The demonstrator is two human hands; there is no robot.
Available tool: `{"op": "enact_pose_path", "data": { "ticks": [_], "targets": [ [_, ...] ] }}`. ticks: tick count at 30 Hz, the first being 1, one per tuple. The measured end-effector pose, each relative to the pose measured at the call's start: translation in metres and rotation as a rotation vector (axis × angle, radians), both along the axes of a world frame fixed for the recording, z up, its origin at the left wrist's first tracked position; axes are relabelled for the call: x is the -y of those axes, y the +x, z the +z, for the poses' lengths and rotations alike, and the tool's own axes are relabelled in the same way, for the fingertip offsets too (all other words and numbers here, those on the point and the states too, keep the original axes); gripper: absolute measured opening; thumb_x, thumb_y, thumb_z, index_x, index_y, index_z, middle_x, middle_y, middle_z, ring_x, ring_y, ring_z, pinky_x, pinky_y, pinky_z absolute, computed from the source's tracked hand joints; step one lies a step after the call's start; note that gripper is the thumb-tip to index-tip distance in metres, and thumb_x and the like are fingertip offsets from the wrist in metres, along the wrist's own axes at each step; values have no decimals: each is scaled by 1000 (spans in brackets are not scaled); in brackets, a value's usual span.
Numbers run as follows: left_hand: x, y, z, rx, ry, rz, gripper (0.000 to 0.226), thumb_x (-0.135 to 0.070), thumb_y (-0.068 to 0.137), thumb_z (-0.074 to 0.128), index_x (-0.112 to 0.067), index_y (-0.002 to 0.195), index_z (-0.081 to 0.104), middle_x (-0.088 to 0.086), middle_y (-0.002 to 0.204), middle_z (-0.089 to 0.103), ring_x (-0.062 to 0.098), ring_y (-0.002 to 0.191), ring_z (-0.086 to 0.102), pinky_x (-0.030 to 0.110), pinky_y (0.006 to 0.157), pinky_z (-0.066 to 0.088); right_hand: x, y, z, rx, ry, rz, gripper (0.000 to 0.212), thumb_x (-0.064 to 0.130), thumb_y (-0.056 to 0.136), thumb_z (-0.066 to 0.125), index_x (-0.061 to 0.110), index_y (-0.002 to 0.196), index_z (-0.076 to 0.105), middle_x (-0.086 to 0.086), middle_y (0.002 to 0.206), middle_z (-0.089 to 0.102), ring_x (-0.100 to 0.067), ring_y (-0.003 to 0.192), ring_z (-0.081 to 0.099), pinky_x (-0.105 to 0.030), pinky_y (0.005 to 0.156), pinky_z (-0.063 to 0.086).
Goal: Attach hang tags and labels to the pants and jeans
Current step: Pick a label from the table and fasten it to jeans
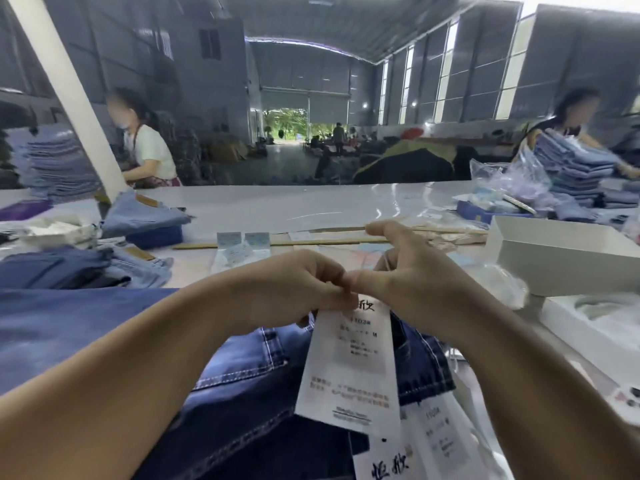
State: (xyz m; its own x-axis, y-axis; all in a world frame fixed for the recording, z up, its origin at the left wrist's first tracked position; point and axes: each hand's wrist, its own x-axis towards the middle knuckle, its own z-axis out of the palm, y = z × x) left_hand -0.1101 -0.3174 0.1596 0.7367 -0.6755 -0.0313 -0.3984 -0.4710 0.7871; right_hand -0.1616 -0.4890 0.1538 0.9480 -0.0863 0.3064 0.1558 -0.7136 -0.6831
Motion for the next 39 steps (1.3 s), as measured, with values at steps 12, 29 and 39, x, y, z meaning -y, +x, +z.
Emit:
{"op": "enact_pose_path", "data": {
  "ticks": [12,29,39],
  "targets": [
    [-33,-11,-10,-6,-48,92,11,-32,85,73,-27,76,75,-12,65,64,-1,57,52,11,56,39,-29,-13,-1,-51,-322,164,15,25,94,61,29,99,74,12,81,64,-3,62,58,-10,47,40],
    [-45,-14,-33,-264,-289,222,19,-25,93,65,-25,77,74,4,85,73,18,73,67,28,65,50,-25,-16,-17,-19,-240,153,25,17,82,55,20,57,53,7,48,48,-5,41,38,-19,41,28],
    [-41,-18,-36,-177,-318,136,17,-24,95,64,-18,86,77,6,90,75,16,82,68,32,81,50,-26,-10,-14,157,-452,305,19,44,89,60,34,105,62,25,108,48,0,108,42,-28,95,37]
  ]
}}
